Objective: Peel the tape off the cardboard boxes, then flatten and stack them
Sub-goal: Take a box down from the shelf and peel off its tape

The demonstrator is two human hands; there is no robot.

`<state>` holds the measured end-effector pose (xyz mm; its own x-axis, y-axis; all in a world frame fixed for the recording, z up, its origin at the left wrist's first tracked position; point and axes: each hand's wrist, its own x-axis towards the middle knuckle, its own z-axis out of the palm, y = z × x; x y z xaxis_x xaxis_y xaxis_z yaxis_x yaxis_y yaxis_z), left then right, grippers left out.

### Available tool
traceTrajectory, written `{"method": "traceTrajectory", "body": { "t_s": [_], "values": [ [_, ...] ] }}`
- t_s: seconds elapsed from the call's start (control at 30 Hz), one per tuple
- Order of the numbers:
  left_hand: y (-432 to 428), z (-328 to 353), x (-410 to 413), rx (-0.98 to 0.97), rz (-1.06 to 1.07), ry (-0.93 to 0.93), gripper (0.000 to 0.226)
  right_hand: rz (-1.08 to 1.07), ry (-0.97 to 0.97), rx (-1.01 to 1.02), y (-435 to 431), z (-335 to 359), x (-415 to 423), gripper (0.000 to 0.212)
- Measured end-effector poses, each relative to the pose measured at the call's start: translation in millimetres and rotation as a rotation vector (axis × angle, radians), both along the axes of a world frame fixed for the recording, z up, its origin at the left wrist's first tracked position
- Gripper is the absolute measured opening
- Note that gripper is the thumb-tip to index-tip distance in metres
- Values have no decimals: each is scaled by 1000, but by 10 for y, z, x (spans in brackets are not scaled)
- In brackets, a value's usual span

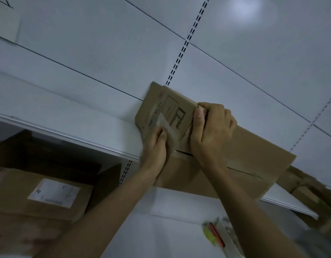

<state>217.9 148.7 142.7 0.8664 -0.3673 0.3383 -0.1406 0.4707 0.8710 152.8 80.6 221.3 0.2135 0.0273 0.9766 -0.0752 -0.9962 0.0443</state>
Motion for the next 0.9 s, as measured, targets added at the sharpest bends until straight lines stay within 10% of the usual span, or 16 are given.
{"method": "traceTrajectory", "body": {
  "t_s": [0.2,0.43,0.9],
  "values": [
    [-62,26,170,-42,-36,-70,29,-14,-47,-8,-16,-22,24,32],
    [-282,-320,265,37,44,-141,81,-32,-74,16,-25,-28,88,31],
    [-291,157,864,283,383,-227,32,-50,-144,-30,-31,-50,145,33]
  ]
}}
